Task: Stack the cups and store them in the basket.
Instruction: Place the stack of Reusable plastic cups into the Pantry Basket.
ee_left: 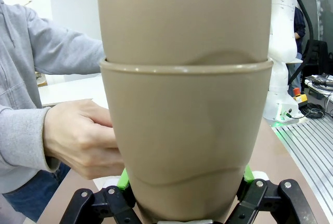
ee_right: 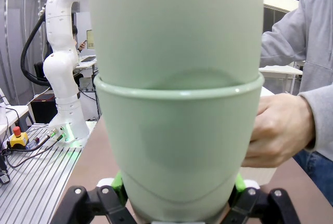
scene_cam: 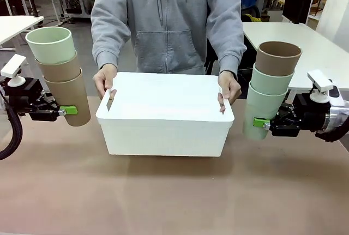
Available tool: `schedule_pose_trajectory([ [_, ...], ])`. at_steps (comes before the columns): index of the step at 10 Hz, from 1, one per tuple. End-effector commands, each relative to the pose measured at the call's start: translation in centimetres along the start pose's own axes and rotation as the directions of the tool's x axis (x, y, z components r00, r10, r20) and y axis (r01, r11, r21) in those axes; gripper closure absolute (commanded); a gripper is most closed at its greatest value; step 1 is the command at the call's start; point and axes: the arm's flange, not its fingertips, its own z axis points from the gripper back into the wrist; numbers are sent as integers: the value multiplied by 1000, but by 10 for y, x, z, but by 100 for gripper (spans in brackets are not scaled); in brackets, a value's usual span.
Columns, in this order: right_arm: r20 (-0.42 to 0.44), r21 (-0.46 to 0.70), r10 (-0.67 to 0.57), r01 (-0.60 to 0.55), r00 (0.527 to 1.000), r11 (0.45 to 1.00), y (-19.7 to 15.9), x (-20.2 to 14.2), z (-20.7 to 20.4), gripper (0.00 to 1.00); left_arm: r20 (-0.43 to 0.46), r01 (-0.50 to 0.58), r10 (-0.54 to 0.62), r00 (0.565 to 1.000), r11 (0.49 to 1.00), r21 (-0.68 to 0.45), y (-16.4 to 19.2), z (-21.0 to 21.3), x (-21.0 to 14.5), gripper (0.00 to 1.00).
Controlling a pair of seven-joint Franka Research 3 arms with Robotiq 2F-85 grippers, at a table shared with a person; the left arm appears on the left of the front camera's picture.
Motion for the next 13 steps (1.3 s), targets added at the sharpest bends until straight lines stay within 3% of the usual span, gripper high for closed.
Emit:
schedule_pose_trajectory([
  [1,4,-4,6,-6,1000,1000,-1,3,1,16,4,9,-9,1000,1000,-4,0,0,5,16],
  [13,4,-4,6,-6,1000,1000,-1,3,1,16,4,9,-9,1000,1000,-4,0,0,5,16],
])
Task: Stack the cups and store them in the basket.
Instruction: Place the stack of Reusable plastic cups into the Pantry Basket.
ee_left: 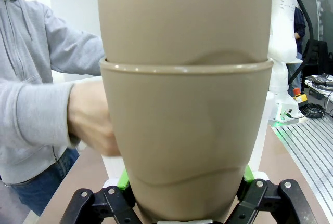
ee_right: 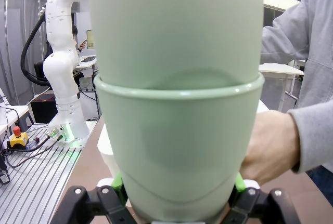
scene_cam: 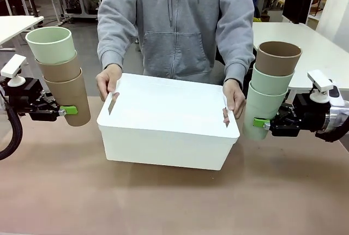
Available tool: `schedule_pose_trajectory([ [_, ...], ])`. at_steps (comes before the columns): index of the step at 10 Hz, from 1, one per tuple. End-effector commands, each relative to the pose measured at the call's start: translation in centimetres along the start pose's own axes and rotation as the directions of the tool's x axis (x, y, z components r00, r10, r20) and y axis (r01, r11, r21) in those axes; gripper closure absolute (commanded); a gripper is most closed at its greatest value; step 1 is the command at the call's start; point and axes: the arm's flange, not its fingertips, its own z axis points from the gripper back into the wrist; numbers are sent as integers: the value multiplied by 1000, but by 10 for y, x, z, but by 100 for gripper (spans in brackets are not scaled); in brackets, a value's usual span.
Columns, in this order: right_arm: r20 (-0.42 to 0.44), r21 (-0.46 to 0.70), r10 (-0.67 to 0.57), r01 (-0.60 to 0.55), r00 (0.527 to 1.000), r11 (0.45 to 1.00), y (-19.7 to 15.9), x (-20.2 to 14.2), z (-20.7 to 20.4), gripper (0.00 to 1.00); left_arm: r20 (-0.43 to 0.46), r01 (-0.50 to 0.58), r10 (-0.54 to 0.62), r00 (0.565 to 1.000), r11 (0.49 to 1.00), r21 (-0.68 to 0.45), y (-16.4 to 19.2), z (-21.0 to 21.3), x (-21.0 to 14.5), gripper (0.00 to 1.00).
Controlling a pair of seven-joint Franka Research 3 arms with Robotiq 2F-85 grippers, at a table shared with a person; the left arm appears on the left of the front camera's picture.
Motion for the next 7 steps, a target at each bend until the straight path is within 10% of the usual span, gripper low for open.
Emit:
schedule_pose_trajectory([
  [1,4,-4,6,-6,1000,1000,-1,3,1,16,4,9,-9,1000,1000,-4,0,0,5,16],
  [7,-5,1,1,-1,1000,1000,6,17,3,16,4,9,-9,1000,1000,-4,0,0,5,16],
])
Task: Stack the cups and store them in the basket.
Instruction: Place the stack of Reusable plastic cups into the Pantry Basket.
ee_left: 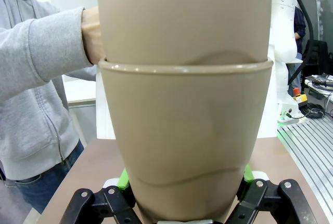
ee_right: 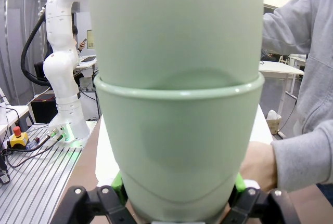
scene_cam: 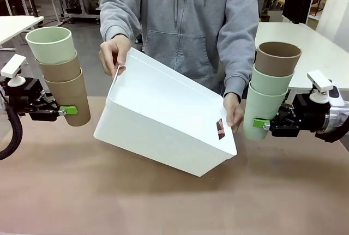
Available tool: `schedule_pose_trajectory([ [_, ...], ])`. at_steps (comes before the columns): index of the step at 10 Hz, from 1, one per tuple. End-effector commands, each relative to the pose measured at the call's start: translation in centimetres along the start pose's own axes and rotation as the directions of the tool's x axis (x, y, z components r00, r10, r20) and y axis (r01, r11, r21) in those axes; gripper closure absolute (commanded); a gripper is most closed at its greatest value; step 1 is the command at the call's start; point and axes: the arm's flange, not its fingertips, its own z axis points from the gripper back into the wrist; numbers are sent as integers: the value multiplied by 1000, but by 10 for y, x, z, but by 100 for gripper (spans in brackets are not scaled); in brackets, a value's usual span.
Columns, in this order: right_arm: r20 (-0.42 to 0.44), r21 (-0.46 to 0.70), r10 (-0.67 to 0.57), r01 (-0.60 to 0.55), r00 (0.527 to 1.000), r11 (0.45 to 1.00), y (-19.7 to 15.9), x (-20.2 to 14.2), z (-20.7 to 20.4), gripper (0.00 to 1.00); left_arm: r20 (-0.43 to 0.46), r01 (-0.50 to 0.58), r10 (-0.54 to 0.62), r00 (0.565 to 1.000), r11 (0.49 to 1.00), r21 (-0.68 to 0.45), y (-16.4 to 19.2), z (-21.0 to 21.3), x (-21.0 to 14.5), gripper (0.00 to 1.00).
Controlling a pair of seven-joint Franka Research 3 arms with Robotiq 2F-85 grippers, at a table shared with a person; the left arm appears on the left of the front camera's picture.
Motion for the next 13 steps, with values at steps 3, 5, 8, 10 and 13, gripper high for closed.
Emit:
schedule_pose_trajectory([
  [3,-101,-31,-9,6,995,999,25,74,-5,16,4,9,-9,1000,1000,-4,0,0,5,16],
  [5,-214,-55,-12,0,977,998,32,104,-29,16,4,9,-9,1000,1000,-4,0,0,5,16],
  [8,-424,-72,-5,-29,906,997,33,120,-89,16,4,9,-9,1000,1000,-4,0,0,5,16],
  [10,-534,-86,-10,-42,846,995,28,117,-125,16,4,9,-9,1000,1000,-4,0,0,5,16],
  [13,-666,-96,-8,-74,745,993,13,106,-181,16,4,9,-9,1000,1000,-4,0,0,5,16],
])
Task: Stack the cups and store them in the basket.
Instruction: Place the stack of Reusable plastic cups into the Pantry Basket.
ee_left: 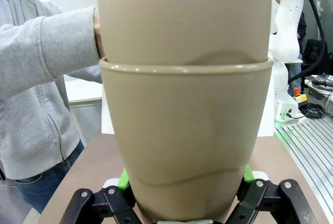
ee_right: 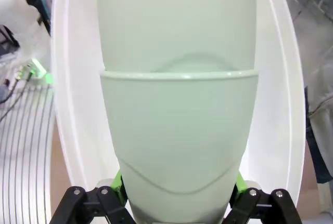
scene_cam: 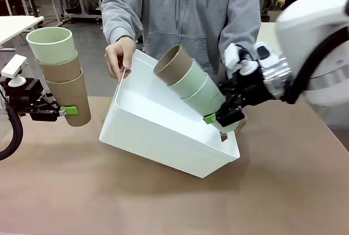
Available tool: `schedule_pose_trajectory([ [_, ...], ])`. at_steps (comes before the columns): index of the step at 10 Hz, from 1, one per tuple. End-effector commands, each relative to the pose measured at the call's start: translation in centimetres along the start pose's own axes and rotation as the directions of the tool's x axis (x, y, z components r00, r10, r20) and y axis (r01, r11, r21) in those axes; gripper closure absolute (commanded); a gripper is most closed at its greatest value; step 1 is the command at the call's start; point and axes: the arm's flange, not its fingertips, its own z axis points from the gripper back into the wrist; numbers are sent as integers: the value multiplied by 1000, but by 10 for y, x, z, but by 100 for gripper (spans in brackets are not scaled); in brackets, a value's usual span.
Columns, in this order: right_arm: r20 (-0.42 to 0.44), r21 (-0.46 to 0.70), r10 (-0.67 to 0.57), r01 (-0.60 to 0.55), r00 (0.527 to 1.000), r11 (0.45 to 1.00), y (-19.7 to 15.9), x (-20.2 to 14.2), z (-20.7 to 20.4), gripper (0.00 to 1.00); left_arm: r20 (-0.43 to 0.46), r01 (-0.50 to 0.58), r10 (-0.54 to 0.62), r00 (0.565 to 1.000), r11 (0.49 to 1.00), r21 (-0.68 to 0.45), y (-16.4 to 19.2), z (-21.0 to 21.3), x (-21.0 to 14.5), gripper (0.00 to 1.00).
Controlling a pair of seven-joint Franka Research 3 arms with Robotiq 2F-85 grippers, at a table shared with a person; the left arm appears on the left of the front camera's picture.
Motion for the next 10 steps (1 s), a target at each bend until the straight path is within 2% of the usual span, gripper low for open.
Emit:
schedule_pose_trajectory([
  [1,-100,-14,-24,22,995,1000,-16,19,-26,16,5,10,-10,1000,1000,-2,-1,0,5,16],
  [3,-181,-12,-6,4,984,1000,-15,23,-58,16,5,10,-10,1000,1000,-2,-1,0,5,16],
  [6,-240,6,6,-5,971,1000,-4,21,-91,16,5,10,-10,1000,1000,-2,-1,0,5,16],
  [10,-230,39,6,3,973,999,4,7,-123,16,5,10,-10,1000,1000,-2,-1,0,5,16],
])
